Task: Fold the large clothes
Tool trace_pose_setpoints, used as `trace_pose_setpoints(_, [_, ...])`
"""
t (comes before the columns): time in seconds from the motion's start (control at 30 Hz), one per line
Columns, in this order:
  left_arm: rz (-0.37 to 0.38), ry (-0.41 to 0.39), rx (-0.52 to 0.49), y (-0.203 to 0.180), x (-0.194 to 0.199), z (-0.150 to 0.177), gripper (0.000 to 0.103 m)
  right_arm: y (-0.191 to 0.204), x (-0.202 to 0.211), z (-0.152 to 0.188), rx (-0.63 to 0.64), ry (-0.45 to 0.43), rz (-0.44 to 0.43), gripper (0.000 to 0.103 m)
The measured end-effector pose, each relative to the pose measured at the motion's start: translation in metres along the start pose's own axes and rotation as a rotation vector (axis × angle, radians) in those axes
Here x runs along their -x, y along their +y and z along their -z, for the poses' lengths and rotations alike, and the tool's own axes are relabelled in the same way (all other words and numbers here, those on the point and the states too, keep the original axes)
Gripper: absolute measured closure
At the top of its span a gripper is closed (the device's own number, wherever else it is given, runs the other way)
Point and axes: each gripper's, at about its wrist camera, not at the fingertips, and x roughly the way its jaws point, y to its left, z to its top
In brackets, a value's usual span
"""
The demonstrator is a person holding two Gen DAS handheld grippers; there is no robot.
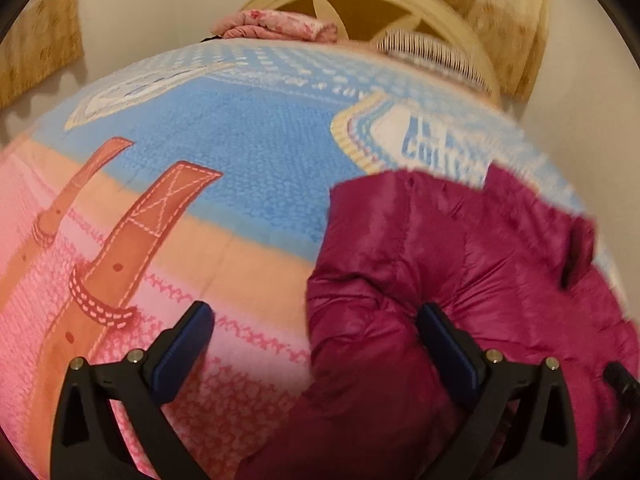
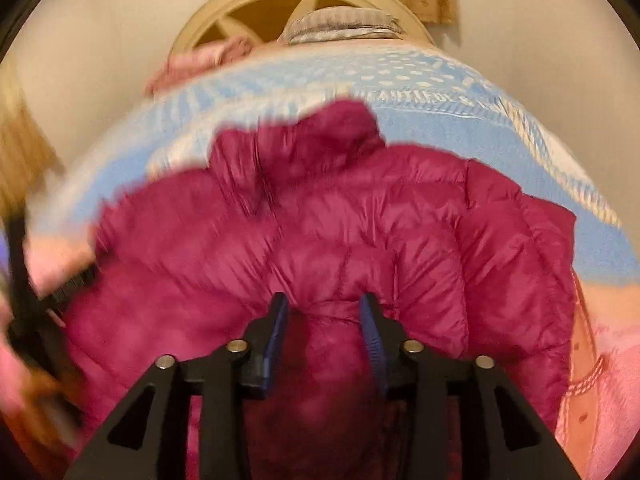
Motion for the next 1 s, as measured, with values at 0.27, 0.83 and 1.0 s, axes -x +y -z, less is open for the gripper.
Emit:
trace_pose_setpoints(0.27, [0.008,-0.272,-0.113,-0.025,0.050,0.011,0.000,-0.002,-0.033,-0.107,-0.209,0.026,-0.035,0.010])
trace_pose_setpoints(0.83, [0.050,-0.156,-0.068,-0.020,0.028,0.005,0.000,-0.021,-0.104,-0.138,-0.238,0.242,0.164,0.083])
trace_pose_setpoints(1.0, [0.061,-0.148,-0.038,-0.013,0.027,0.005,0.000,-0.044,-0.063,-0.111,-0.229,0.228,0.150,0.089])
